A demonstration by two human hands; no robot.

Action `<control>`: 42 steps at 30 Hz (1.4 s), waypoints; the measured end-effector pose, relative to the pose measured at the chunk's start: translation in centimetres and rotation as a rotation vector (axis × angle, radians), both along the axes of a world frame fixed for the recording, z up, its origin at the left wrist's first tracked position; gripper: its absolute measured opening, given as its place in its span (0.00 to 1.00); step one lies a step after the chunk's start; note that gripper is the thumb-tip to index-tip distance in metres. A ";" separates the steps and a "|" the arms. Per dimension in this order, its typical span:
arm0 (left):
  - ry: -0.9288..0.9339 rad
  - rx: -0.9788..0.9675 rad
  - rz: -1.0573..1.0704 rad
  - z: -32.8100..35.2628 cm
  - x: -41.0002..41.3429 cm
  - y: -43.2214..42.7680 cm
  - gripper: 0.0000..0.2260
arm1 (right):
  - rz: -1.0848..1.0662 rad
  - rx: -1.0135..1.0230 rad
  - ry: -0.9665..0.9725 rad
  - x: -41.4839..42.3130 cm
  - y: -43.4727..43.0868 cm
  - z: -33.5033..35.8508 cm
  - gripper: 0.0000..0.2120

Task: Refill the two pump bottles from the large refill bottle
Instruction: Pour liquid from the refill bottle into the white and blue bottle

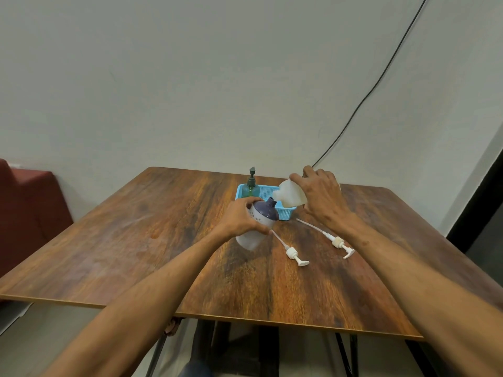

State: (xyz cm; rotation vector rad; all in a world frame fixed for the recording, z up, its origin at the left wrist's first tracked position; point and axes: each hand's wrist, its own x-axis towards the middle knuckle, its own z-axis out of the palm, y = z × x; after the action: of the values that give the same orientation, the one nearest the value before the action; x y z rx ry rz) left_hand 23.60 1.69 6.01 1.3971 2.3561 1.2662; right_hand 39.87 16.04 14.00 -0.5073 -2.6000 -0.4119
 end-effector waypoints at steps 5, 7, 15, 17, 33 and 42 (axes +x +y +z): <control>0.003 0.003 -0.006 0.0 -0.1 -0.1 0.33 | 0.000 -0.001 -0.004 -0.1 0.1 0.0 0.34; 0.004 0.004 -0.007 0.0 -0.1 -0.2 0.33 | -0.003 0.002 -0.005 -0.2 0.1 0.1 0.34; 0.011 -0.009 0.003 0.0 -0.2 0.0 0.35 | -0.013 0.030 -0.021 -0.3 0.2 0.2 0.35; 0.011 -0.008 0.003 0.1 -0.2 -0.1 0.34 | -0.011 0.041 -0.013 -0.4 0.3 0.2 0.33; 0.018 0.007 0.006 0.3 -0.1 -0.1 0.33 | -0.019 0.060 -0.007 -0.7 0.5 0.2 0.31; 0.000 0.013 0.005 0.1 -0.3 0.0 0.34 | -0.030 0.071 -0.025 -0.9 0.4 0.4 0.33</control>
State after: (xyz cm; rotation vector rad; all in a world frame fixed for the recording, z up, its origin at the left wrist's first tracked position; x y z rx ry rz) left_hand 23.30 1.72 6.10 1.3966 2.3567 1.2854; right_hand 39.02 16.48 14.44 -0.5211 -2.5938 -0.5212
